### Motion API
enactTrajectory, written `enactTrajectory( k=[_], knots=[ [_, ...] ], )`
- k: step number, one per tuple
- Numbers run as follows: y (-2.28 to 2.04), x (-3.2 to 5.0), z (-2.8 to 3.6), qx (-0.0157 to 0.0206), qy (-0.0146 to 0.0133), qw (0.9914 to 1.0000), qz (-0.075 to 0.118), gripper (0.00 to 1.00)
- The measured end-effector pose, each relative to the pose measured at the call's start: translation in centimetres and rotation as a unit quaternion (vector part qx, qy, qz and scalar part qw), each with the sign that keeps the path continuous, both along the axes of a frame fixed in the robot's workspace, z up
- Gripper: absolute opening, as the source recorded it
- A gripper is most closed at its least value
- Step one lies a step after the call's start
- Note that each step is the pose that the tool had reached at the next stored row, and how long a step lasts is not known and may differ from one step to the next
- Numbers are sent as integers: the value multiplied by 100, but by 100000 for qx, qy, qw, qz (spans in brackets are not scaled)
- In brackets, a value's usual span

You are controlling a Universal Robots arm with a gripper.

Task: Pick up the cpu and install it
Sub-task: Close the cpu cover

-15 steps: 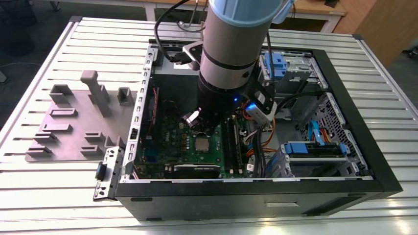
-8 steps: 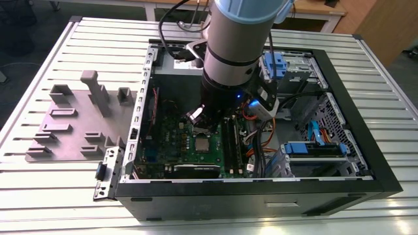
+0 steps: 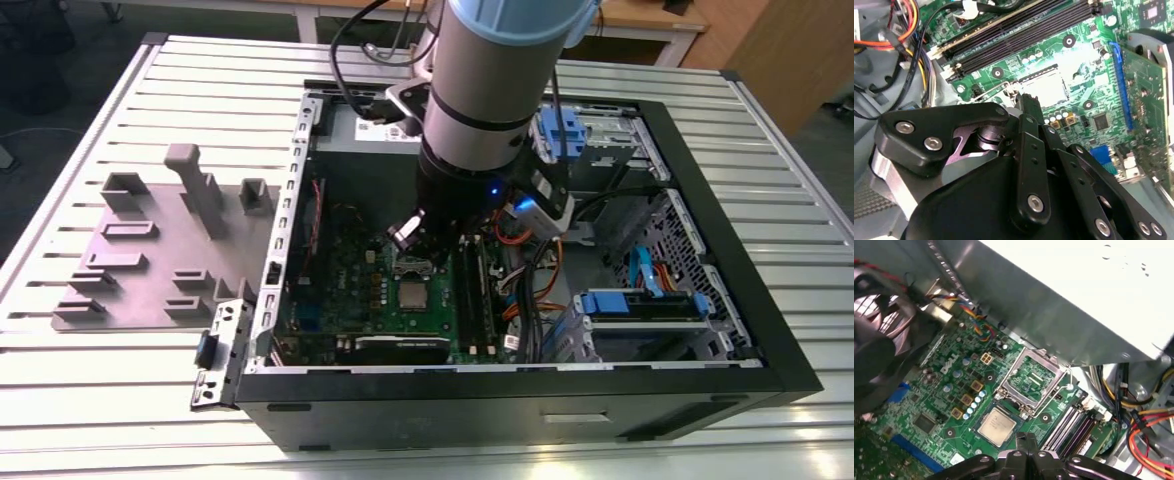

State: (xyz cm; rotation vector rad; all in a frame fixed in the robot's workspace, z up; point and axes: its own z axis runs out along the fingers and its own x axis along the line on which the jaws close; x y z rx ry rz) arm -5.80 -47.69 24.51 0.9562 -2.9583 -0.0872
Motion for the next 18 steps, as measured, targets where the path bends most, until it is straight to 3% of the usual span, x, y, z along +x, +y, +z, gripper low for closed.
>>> enactTrajectory(
  k=[3, 7, 18],
  knots=[
    [0, 0, -7, 3, 0, 99963, 2707, 11],
    [-1, 0, -11, -10, 3, 99829, 5837, 11],
    [0, 0, -12, -1, 0, 99815, 6085, 11]
  ],
)
